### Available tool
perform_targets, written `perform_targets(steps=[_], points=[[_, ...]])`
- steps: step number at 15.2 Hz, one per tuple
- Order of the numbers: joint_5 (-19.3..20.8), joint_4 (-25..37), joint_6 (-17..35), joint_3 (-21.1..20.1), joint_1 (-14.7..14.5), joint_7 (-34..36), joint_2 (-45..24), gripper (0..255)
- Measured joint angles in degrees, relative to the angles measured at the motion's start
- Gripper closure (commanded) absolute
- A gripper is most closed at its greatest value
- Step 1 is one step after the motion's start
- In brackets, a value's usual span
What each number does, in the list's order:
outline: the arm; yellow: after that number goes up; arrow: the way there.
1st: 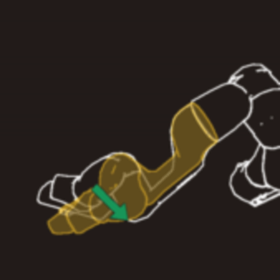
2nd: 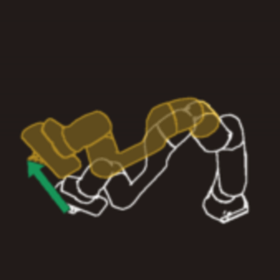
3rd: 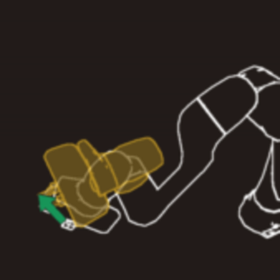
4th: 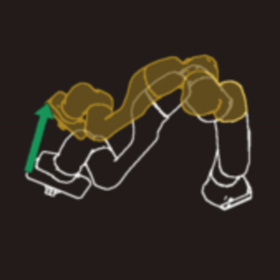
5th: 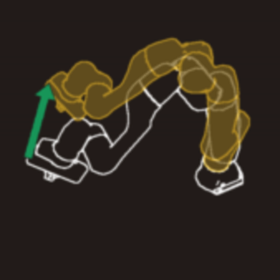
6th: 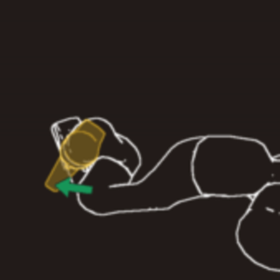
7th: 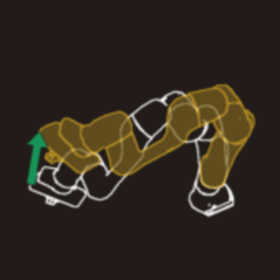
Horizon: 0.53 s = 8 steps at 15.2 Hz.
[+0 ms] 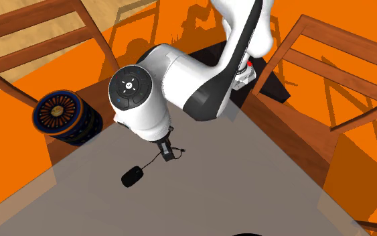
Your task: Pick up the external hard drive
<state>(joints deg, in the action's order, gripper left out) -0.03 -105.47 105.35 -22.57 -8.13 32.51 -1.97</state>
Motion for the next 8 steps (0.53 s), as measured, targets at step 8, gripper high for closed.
perform_targets(steps=[8], points=[[1.3, -0.3, 4.3, -0.6, -0.9, 1.8, -4.6, 0]])
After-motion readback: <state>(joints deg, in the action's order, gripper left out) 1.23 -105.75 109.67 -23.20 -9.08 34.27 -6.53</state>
